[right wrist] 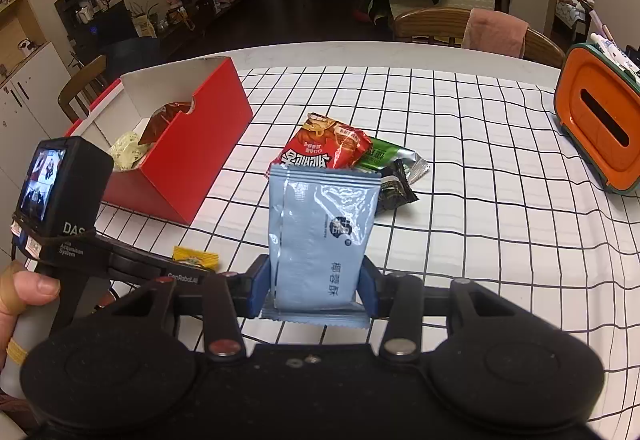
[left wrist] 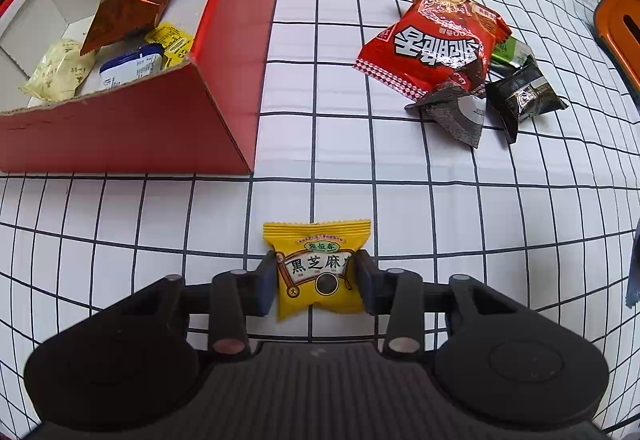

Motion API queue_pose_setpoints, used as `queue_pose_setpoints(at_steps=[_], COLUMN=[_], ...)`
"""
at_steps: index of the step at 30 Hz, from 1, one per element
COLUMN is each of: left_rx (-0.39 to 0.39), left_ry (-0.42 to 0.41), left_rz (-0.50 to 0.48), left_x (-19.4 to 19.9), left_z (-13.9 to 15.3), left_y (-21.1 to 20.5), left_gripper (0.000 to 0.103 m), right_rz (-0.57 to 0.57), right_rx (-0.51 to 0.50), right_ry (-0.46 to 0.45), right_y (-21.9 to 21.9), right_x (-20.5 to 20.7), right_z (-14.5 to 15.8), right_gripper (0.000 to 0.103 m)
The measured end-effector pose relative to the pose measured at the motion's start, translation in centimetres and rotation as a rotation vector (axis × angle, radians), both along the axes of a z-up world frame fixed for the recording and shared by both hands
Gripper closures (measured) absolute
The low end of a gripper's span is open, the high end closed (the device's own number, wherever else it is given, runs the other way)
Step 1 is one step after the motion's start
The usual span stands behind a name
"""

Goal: Organize snacks
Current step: 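Lift both held snacks and carry them toward the red box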

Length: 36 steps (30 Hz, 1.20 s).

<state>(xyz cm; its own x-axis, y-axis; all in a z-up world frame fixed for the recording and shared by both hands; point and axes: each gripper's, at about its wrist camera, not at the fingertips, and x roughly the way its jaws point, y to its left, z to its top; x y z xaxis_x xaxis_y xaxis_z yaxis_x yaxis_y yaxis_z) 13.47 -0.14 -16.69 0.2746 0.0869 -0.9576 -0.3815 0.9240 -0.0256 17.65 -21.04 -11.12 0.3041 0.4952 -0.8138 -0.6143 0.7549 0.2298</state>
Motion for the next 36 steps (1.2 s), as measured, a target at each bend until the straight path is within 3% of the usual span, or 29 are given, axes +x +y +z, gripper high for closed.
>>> queue_pose_setpoints(at_steps=[10, 24, 36], left_rx=[-0.040, -0.061, 0.031], left_ry=[-0.045, -0.230, -0.309], left_rz=[-0.038, -0.172, -0.143], left_x=[-0.9, -3.6, -4.0], left_z=[2.0, 10.8, 14.6], left_y=[0.7, 2.0, 9.1], left_gripper=[0.070, 0.070, 0.070], right_rz=[0.005, 0.007, 0.072], right_rx=[0.009, 0.027, 0.057], right_ry=[-0.005, -0.053, -0.088], right_y=[0.6, 3.1, 10.2], right_x=[-0.4, -1.3, -2.0], right_z=[0.8, 4.4, 6.3], right_gripper=[0.059, 0.059, 0.059])
